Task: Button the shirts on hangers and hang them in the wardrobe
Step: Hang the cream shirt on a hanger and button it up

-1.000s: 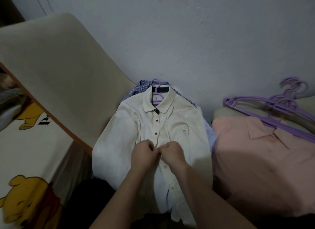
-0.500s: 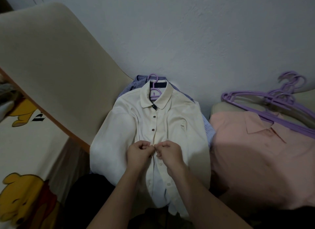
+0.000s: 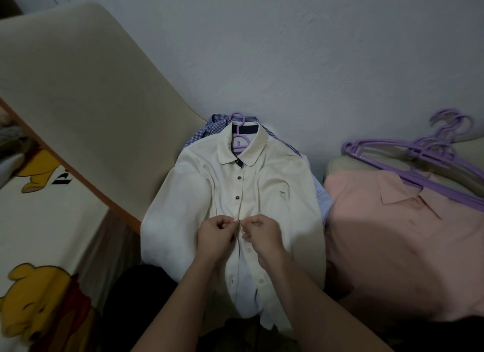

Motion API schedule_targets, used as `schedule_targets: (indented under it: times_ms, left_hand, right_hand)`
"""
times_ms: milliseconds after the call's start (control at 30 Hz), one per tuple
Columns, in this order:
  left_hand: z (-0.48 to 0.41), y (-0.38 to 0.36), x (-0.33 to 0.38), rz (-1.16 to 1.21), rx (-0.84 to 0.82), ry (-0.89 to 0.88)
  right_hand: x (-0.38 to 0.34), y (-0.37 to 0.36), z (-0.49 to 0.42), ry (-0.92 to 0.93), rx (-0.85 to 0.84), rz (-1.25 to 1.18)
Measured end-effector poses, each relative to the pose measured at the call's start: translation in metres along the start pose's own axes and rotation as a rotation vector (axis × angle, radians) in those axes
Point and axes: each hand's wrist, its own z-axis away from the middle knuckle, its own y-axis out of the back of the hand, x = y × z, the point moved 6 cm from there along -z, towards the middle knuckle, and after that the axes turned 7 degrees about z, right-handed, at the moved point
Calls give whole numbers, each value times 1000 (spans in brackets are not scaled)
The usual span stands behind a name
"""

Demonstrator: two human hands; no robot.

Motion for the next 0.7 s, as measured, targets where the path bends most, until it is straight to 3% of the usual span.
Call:
schedule_targets:
  times_ms: [367, 700]
  left_hand:
    - [-8, 0, -3, 111, -87, 127]
    - [-9, -2, -3, 66, -42, 127]
  right_hand:
    - [2, -1, -2, -33, -56, -106]
    - [0, -5, -3, -8, 2, 52]
